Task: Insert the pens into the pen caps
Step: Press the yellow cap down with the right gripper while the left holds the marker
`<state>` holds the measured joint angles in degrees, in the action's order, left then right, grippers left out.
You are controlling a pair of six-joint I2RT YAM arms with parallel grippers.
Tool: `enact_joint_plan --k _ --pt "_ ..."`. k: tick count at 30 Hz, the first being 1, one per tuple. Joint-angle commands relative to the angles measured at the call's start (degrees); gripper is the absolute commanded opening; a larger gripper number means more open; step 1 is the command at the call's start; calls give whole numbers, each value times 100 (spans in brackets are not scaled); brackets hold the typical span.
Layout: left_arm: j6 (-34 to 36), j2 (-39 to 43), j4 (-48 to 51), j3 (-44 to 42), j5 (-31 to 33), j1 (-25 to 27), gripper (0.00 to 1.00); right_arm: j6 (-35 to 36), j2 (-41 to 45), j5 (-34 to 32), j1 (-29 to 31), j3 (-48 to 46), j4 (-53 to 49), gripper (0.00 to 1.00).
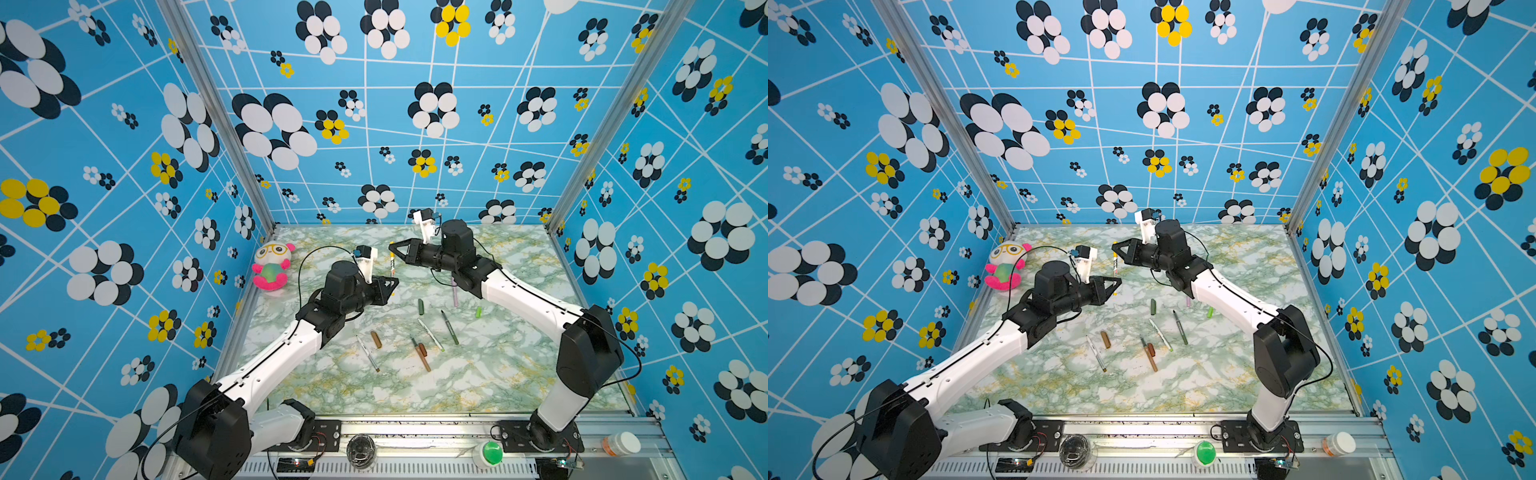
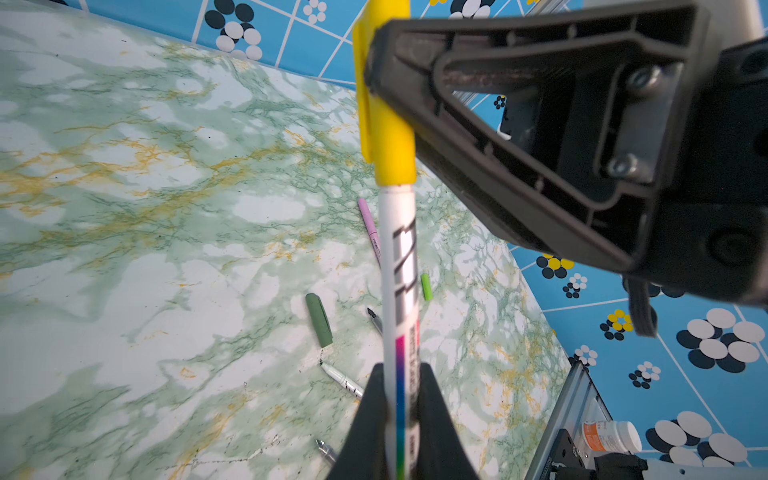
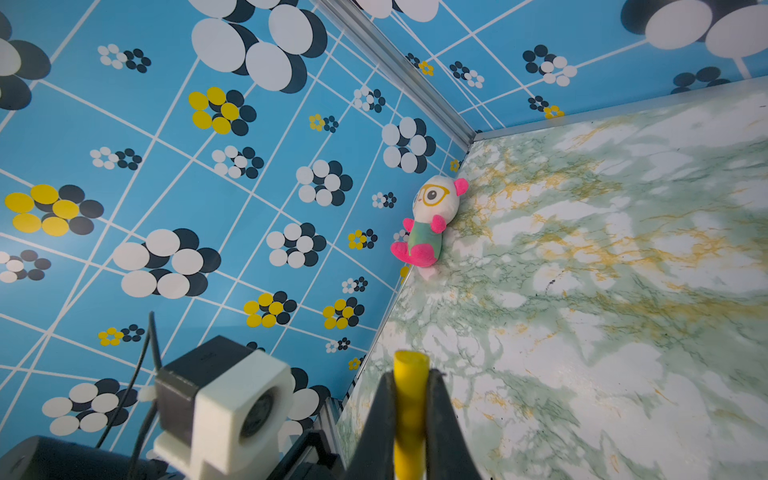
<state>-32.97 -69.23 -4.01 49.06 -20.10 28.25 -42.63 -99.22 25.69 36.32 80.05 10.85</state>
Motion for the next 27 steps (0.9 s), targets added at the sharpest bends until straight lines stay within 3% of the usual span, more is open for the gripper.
enact_joint_plan --k 1,27 --pt "449 41 -1012 613 72 -4 0 -104 -1 524 323 -317 -637 0" --pt "913 -145 -752 1376 15 -138 0 26 78 408 575 -880 -725 0"
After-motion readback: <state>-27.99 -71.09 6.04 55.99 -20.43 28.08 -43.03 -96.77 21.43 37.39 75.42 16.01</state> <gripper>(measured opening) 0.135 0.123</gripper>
